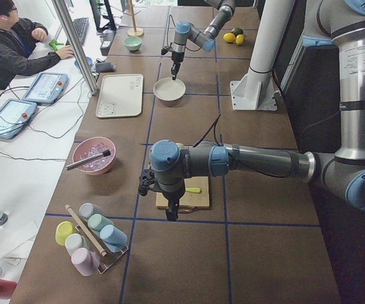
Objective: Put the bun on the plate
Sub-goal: 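Slide the white plate with the right gripper toward the table center, then release the plate and withdraw the right gripper away from the table, then reach the left gripper to the white bun on the cutting board, then grasp the white bun with the left gripper and carry it toward the plate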
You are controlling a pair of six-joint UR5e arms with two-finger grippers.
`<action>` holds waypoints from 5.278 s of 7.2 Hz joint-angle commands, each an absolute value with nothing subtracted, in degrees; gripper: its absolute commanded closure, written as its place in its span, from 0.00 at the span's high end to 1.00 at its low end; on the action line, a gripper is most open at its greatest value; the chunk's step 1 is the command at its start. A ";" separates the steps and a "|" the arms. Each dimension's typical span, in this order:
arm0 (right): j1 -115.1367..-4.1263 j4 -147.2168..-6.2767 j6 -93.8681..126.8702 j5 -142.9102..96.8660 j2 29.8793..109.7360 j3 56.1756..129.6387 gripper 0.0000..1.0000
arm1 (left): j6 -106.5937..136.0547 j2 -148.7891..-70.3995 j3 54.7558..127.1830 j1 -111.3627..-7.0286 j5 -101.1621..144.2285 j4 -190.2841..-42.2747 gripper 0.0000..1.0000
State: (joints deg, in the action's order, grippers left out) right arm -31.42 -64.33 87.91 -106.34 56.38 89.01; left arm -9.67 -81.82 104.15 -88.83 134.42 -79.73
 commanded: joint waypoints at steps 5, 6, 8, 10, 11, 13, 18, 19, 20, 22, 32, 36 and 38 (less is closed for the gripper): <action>-45.56 -82.05 69.70 -119.66 57.04 93.17 1.00 | -9.84 -81.65 104.94 -86.59 134.21 -79.72 1.00; -51.36 -86.96 59.52 -122.58 57.65 92.90 1.00 | -9.84 -81.56 105.20 -83.88 134.21 -79.80 1.00; -64.35 -90.09 35.45 -128.30 64.99 92.38 1.00 | -9.58 -82.26 105.21 -83.85 134.38 -79.89 1.00; -77.02 -90.18 11.01 -133.14 72.65 88.96 1.00 | -9.05 -84.79 104.94 -83.85 134.21 -79.89 1.00; -81.52 -90.18 1.85 -133.15 75.64 87.47 1.00 | -9.14 -86.55 105.12 -83.85 134.12 -80.15 1.00; -87.43 -90.00 -8.24 -132.72 81.79 86.66 1.00 | -8.97 -93.04 103.99 -83.67 134.38 -84.61 1.00; -88.15 -89.47 -2.56 -130.34 90.78 94.82 1.00 | 25.23 -95.36 107.75 -62.29 134.56 -98.08 1.00; -88.15 -89.47 -2.55 -130.34 90.88 94.83 1.00 | 34.27 -95.36 107.75 -58.22 131.34 -100.87 1.00; -88.15 -89.47 -2.55 -130.34 90.79 94.83 1.00 | 43.24 -95.27 107.41 -52.35 125.91 -104.64 1.00; -88.15 -89.47 -2.55 -130.34 90.79 94.92 1.00 | 51.13 -94.92 106.27 -46.17 120.17 -107.57 1.00; -88.15 -89.47 -2.64 -130.52 91.32 94.92 1.00 | 51.68 -95.45 102.30 -43.15 119.88 -107.31 0.15; -88.15 -89.30 -2.55 -130.61 91.76 94.92 1.00 | 54.47 -107.06 107.58 -43.16 120.06 -93.61 0.15; -88.15 -89.30 -2.46 -130.69 91.76 94.92 1.00 | 64.79 -118.88 105.13 -39.93 119.88 -85.35 0.16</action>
